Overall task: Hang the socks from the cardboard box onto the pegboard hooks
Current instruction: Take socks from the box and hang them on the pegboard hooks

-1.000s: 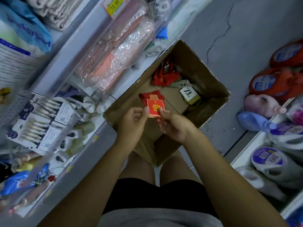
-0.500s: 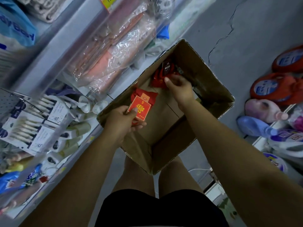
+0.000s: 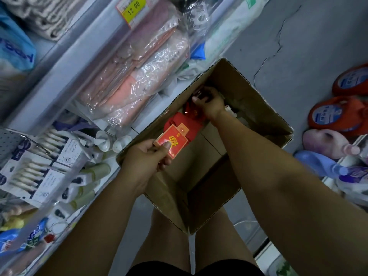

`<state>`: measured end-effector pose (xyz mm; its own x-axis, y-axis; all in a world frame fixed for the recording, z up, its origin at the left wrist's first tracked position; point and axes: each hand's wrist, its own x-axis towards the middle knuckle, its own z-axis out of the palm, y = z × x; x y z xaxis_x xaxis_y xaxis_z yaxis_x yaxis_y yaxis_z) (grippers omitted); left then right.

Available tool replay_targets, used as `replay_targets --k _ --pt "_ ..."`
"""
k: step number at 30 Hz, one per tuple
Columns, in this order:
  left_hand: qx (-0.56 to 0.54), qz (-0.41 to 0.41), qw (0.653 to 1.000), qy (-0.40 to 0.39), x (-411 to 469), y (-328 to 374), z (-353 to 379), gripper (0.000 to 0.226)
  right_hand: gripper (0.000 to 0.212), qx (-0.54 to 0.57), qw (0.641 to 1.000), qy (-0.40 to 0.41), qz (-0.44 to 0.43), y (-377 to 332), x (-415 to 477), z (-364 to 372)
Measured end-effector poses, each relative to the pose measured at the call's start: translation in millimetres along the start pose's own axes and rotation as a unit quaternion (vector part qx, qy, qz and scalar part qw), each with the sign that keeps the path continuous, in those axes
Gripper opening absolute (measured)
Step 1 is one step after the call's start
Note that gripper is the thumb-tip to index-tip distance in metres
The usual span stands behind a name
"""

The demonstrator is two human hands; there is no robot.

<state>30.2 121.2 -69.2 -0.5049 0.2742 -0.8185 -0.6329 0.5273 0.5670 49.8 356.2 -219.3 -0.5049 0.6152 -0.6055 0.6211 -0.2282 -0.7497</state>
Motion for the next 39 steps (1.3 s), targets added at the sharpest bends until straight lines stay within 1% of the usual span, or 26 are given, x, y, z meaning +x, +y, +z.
replay_targets --k 4,6,8,11,13,15,19,22,24,28,30,32,34,36,38,39 --pt "0.037 0.022 0.999 0.014 -2.7 0.0 -7.0 0.018 0.033 -0.026 0.999 0.031 -0.018 4.4 -9.0 -3.9" --pt "0.049 0.033 0.998 0.018 -7.0 1.0 -9.7 0.015 0.031 -0.034 0.999 0.026 -0.026 20.3 -8.4 -8.3" --pt "0.058 0.043 0.997 0.019 -13.9 3.5 -13.0 0.010 0.032 -0.031 0.999 0.031 -0.020 14.1 -32.3 -14.4" --pt "0.064 0.057 0.996 0.011 -27.5 8.1 -20.2 0.005 0.030 0.024 0.999 0.030 -0.009 -9.3 -87.7 -24.2" --pt "0.076 0.073 0.994 0.008 -41.1 11.9 -25.4 0.004 0.031 0.051 0.998 0.035 -0.019 -15.1 -120.4 -33.4" --pt "0.082 0.095 0.992 0.011 -56.7 15.3 -30.5 0.002 0.026 0.087 0.995 0.046 -0.028 -23.8 -155.4 -43.3" --pt "0.082 0.137 0.987 0.026 -90.3 19.6 -38.3 0.011 0.028 0.144 0.987 0.065 -0.040 -45.1 -219.4 -56.0" --pt "0.028 0.152 0.987 0.052 -118.2 17.6 -40.5 0.015 0.038 0.170 0.980 0.077 -0.060 -64.3 -263.0 -62.8" --pt "-0.011 0.168 0.984 0.062 -140.0 12.6 -39.7 0.013 0.042 0.181 0.977 0.069 -0.083 -74.3 -289.7 -67.5" --pt "-0.116 0.196 0.970 0.088 -191.5 -1.1 -26.7 0.022 0.037 0.177 0.973 0.040 -0.142 -91.5 -346.1 -78.8" --pt "-0.173 0.207 0.959 0.092 -218.6 -7.7 -17.3 0.018 0.031 0.165 0.967 0.034 -0.191 -97.9 -373.0 -84.7" --pt "-0.222 0.222 0.946 0.088 -248.1 -13.2 -9.8 0.015 0.029 0.161 0.958 0.022 -0.236 -103.7 -398.3 -88.8" --pt "-0.247 0.244 0.934 0.088 -274.8 -19.6 -6.4 0.017 0.030 0.161 0.951 -0.001 -0.265 -106.9 -419.3 -90.2" --pt "-0.245 0.269 0.927 0.092 -298.3 -25.6 -5.9 0.018 0.030 0.162 0.947 -0.037 -0.276 -109.9 -439.4 -85.6" --pt "-0.236 0.283 0.924 0.102 -317.7 -30.9 -8.0 0.027 0.027 0.160 0.943 -0.083 -0.281 -112.0 -457.4 -76.0" --pt "-0.233 0.288 0.922 0.109 -326.9 -33.3 -10.5 0.028 0.026 0.157 0.940 -0.105 -0.283 -114.1 -466.7 -70.1"
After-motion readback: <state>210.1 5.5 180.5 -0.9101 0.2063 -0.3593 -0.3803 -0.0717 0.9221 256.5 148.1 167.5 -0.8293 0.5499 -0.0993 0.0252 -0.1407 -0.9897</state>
